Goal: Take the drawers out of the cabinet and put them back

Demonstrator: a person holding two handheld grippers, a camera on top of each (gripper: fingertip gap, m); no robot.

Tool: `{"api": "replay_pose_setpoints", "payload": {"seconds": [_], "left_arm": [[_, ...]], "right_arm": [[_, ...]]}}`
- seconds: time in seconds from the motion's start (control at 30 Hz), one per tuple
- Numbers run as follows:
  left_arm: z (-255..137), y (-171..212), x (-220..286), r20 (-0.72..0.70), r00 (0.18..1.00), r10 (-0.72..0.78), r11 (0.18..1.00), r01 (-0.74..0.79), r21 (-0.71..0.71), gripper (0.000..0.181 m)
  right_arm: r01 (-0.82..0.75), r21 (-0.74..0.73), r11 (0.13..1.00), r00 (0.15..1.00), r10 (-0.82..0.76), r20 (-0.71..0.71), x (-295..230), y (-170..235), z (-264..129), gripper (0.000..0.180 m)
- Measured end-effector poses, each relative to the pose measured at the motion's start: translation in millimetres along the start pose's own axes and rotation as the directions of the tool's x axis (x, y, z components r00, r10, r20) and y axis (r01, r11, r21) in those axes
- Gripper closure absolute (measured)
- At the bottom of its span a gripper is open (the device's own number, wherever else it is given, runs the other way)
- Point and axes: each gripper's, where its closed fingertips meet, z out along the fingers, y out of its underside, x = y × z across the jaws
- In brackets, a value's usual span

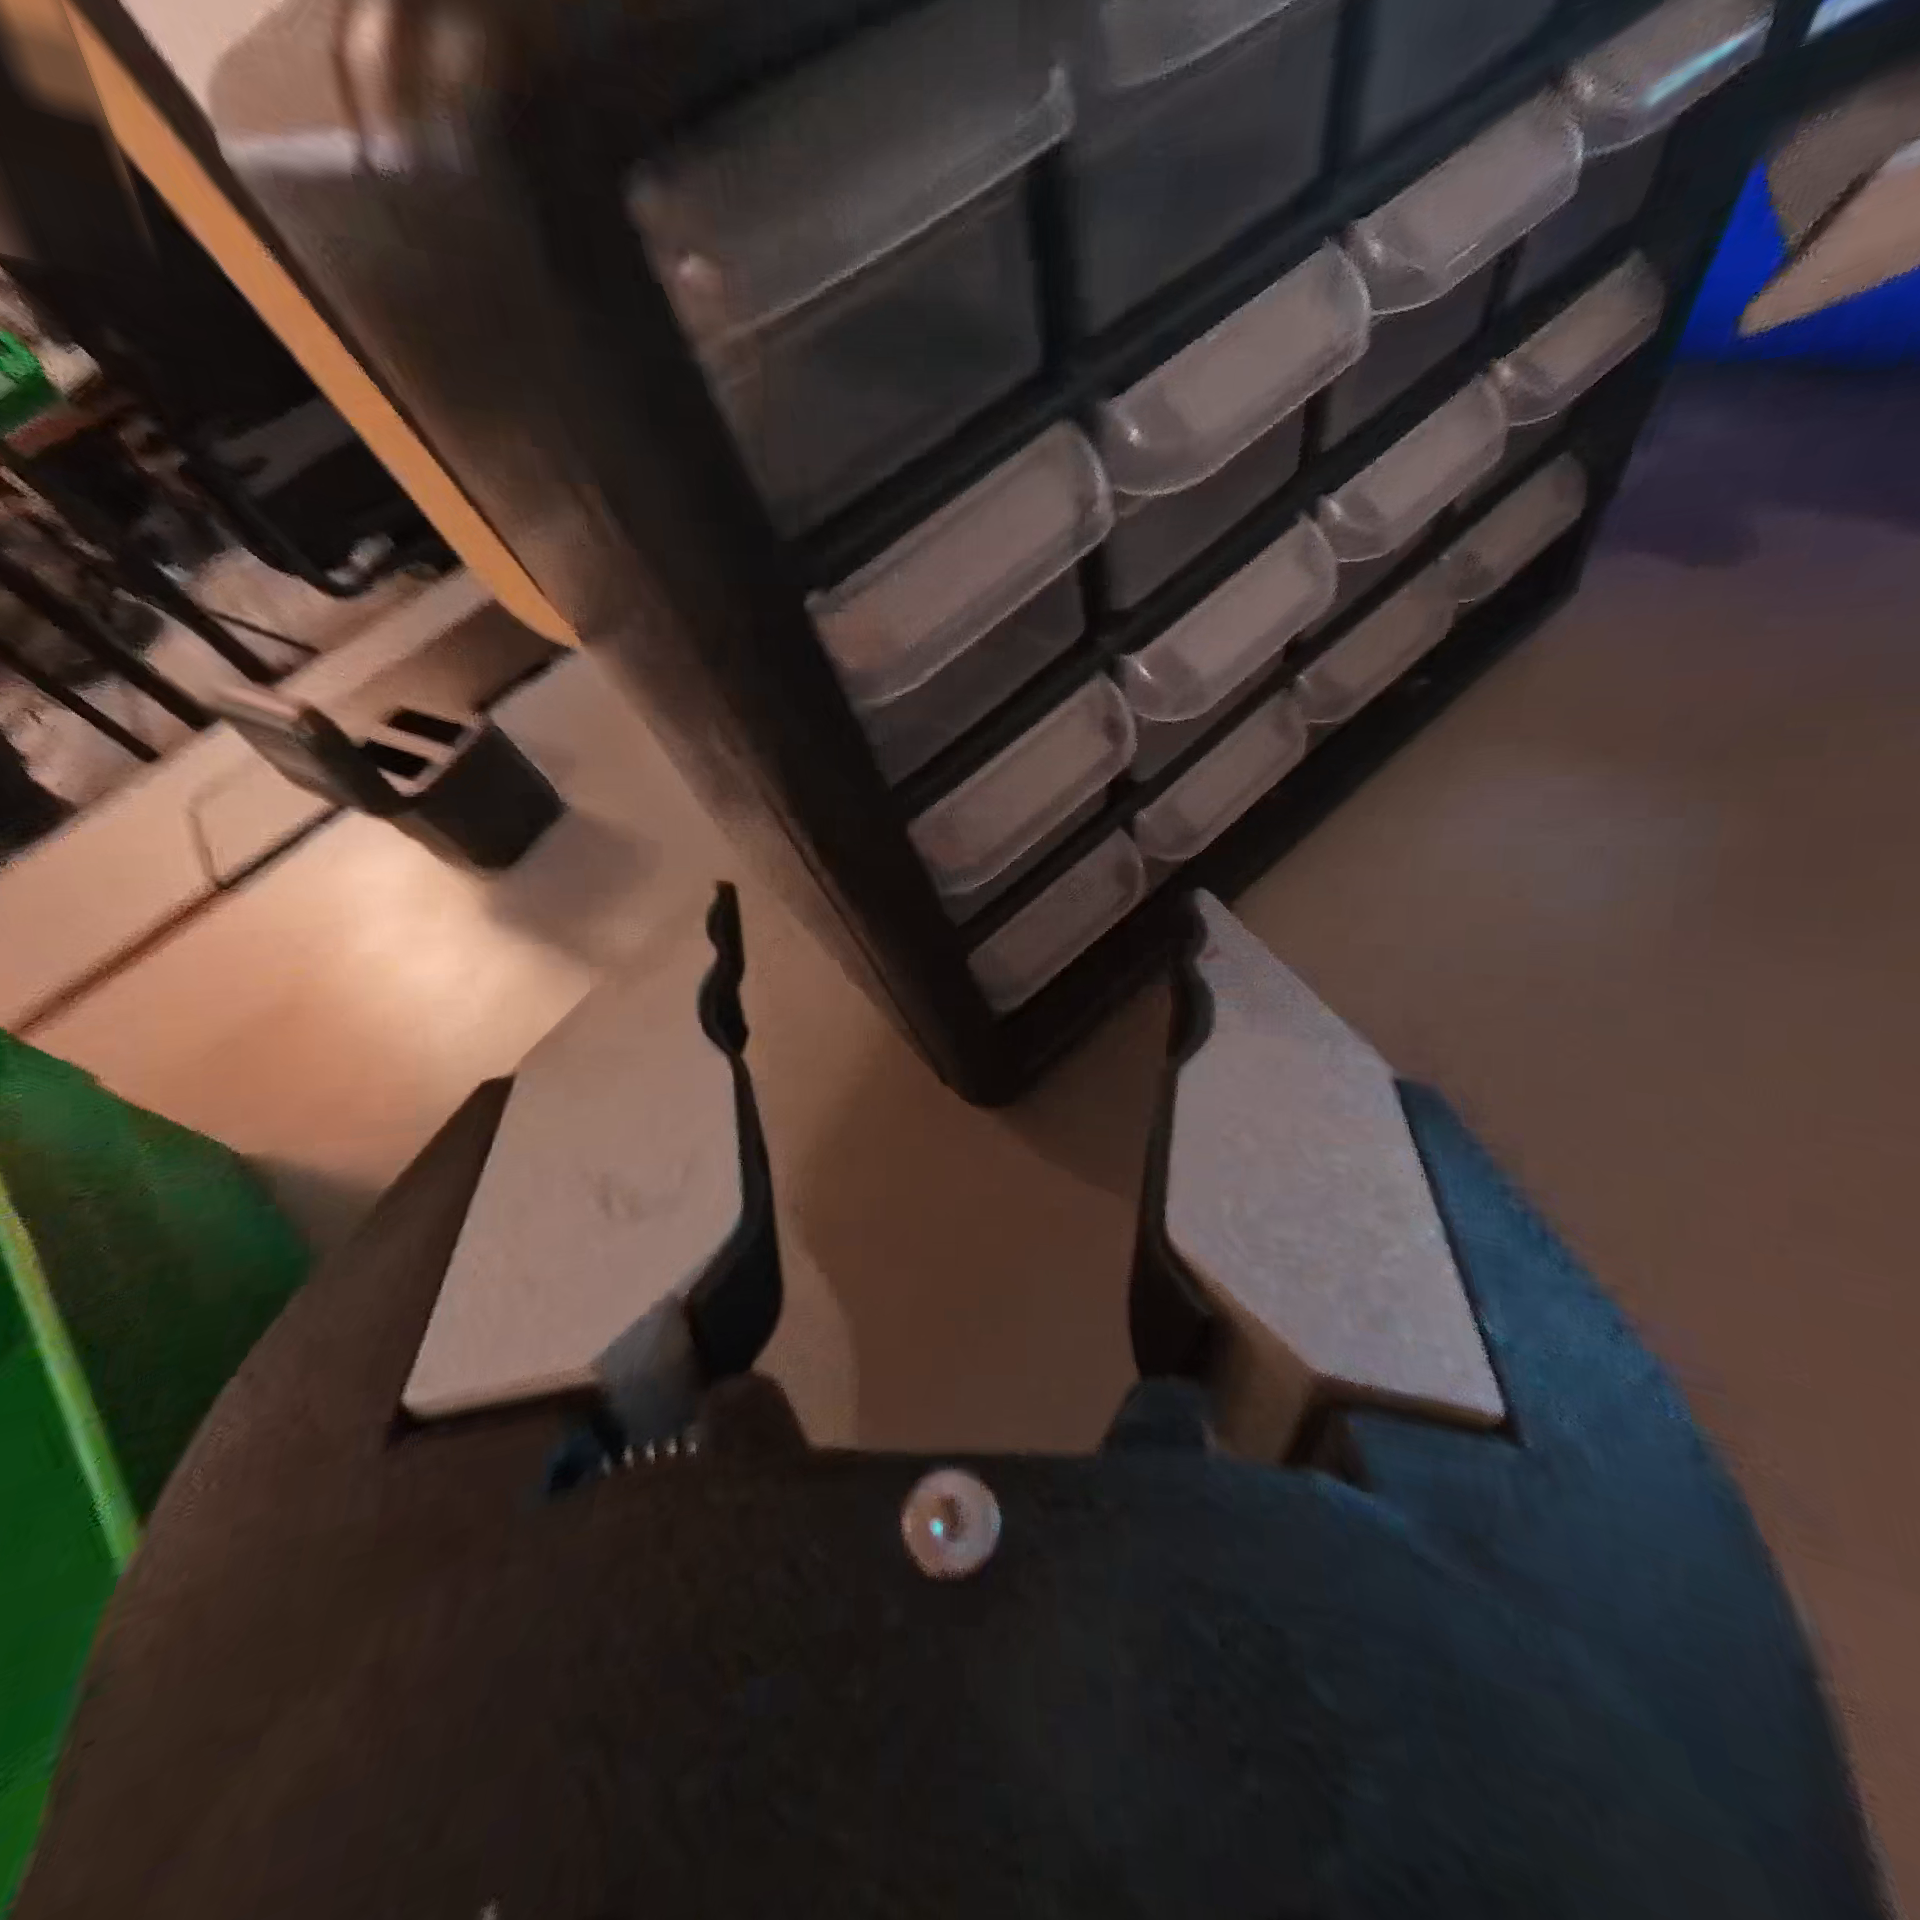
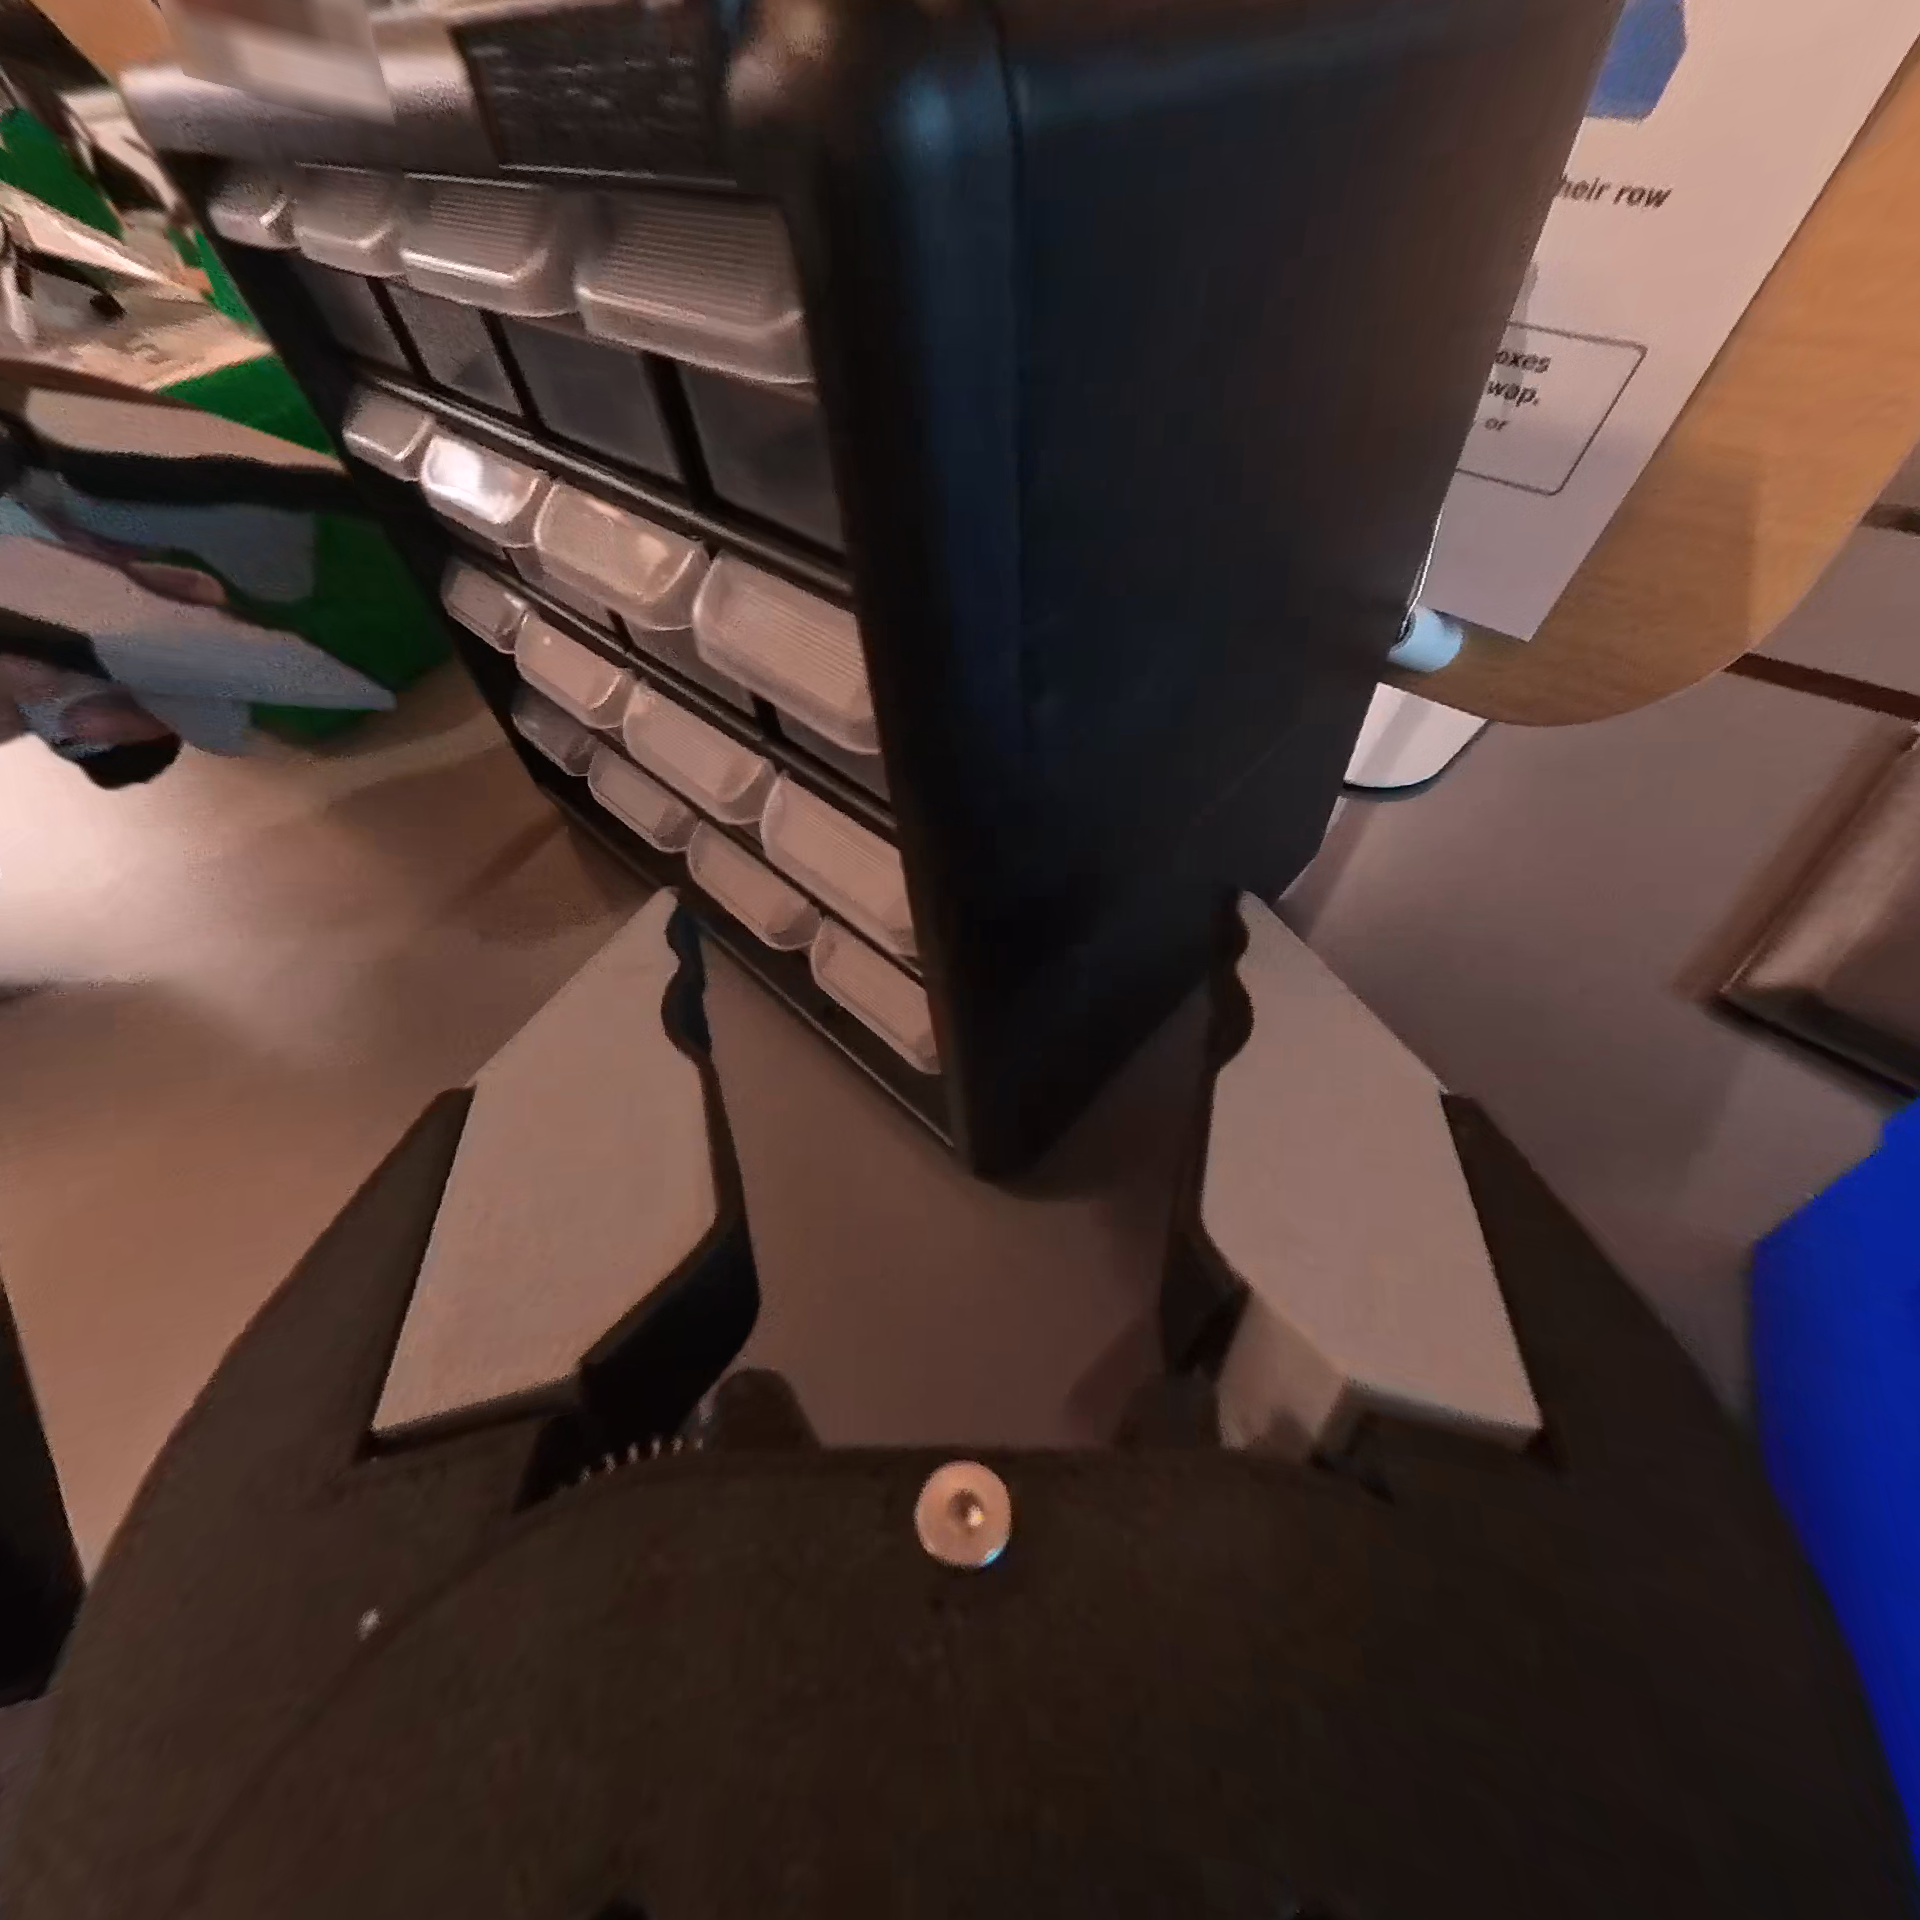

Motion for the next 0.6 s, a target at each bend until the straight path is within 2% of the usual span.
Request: {"api": "replay_pose_setpoints", "payload": {"seconds": [0.07,0.13,0.17,0.2,0.23,0.3,0.37,0.43,0.5,0.6], "left_arm": [[8,-8,-1,0.025,0.999,0.046,0.998,-0.046,0.037,0.108],[13,-9,-6,0.05,0.997,0.052,0.998,-0.054,0.035,0.114],[13,-9,-8,0.055,0.997,0.053,0.998,-0.055,0.037,0.118],[12,-9,-5,0.032,0.998,0.046,0.998,-0.047,0.035,0.114],[10,-9,-2,0.009,0.999,0.037,0.999,-0.038,0.033,0.112],[4,-10,-1,-0.008,1.0,0.017,1.0,-0.017,0.022,0.123],[-4,-11,4,-0.031,0.999,-0.011,1.0,0.012,0.016,0.126],[-10,-10,13,-0.051,0.999,-0.01,1.0,0.011,0.018,0.128],[-12,-7,21,-0.055,0.998,0.009,1.0,-0.008,0.005,0.112],[-18,-3,21,-0.015,0.998,0.053,0.999,-0.053,-0.004,0.113]], "right_arm": [[-0.024,0.003,1.0,0.999,0.024,0.048,-3,-1,6,0.083],[-0.017,0.015,1.0,0.996,0.015,0.083,-6,-2,11,0.094],[0.003,0.014,1.0,0.997,-0.004,0.073,-5,-2,13,0.094],[0.03,0.01,1.0,0.997,-0.03,0.066,-5,0,13,0.095],[0.056,0.001,0.998,0.996,-0.056,0.064,-6,2,13,0.094],[0.094,-0.027,0.995,0.993,-0.092,0.069,-10,5,13,0.084],[0.121,-0.061,0.991,0.99,-0.117,0.074,-13,7,13,0.071],[0.138,-0.08,0.987,0.989,-0.132,0.072,-14,9,12,0.068],[0.135,-0.085,0.987,0.988,-0.128,0.084,-17,10,8,0.071],[0.144,-0.086,0.986,0.985,-0.135,0.106,-23,12,-1,0.084]]}}
